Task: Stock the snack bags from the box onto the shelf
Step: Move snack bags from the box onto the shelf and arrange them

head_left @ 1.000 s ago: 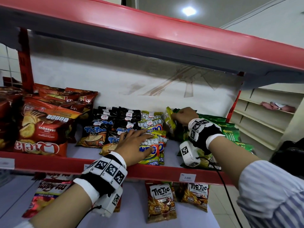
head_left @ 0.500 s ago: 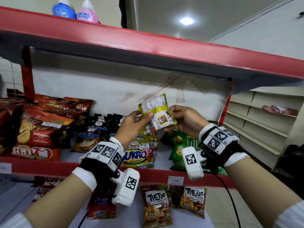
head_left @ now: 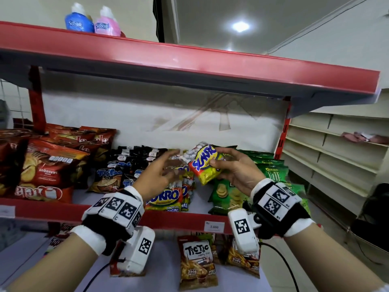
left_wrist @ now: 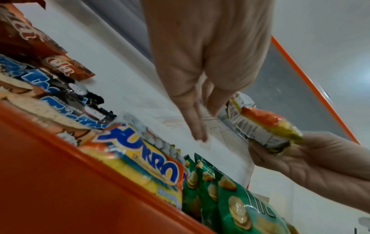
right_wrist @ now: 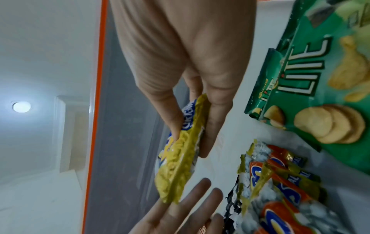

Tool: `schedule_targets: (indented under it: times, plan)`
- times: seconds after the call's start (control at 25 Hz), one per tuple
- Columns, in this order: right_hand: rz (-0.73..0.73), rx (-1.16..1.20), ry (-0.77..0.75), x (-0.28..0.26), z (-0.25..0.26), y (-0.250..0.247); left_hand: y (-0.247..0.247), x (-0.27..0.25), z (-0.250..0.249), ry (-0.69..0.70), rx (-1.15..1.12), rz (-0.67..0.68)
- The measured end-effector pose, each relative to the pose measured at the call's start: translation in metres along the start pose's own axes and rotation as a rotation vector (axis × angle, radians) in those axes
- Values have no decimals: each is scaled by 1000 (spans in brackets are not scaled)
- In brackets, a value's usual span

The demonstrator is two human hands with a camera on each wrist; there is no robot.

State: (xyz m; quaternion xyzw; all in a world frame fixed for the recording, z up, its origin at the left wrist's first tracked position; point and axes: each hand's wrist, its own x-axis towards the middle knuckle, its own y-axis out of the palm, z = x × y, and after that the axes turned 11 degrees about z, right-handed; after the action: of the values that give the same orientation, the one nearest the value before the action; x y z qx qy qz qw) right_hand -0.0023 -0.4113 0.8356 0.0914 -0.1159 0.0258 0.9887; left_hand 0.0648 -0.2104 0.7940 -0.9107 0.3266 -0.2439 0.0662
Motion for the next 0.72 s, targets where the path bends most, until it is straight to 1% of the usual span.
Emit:
schedule_targets:
  times: [0.04,0.08,0.12,0.16,0.28,0.4,0.48,0.56,0.64,0.68,0.72]
  plan:
    - [-13,-20,-27,-1,-2,0,3,-2,-3,-64,-149,-16]
    - [-15,-46,-39,-2,-6,1,5,-3,-5,-89,-237,-37]
    - [-12,-75,-45,-3,-9,3,7,-3,-7,-86,-268,-45]
    - [-6,-104,-53,-3,-12,6,8,-2,-8,-74,-251,-57]
    - [40,-214,-72,-2,-15,15,3,2,-12,-29,-111,-105]
    - [88,-357,-56,-3,-20,23,-13,1,-11,-43,-12,-63]
    - [16,-487,-82,-2,-33,27,-27,-7,-2,-54,60,-64]
    - [-90,-523,-104,-5,-48,27,-38,-17,12,-120,178,-147]
    - [-145,-499,-108,-5,-66,29,-47,-28,29,-269,401,-204]
    - [-155,-509,-102,-6,-76,30,-49,-32,37,-347,531,-183]
    - [-158,-522,-95,-6,-85,33,-49,-34,44,-412,630,-126]
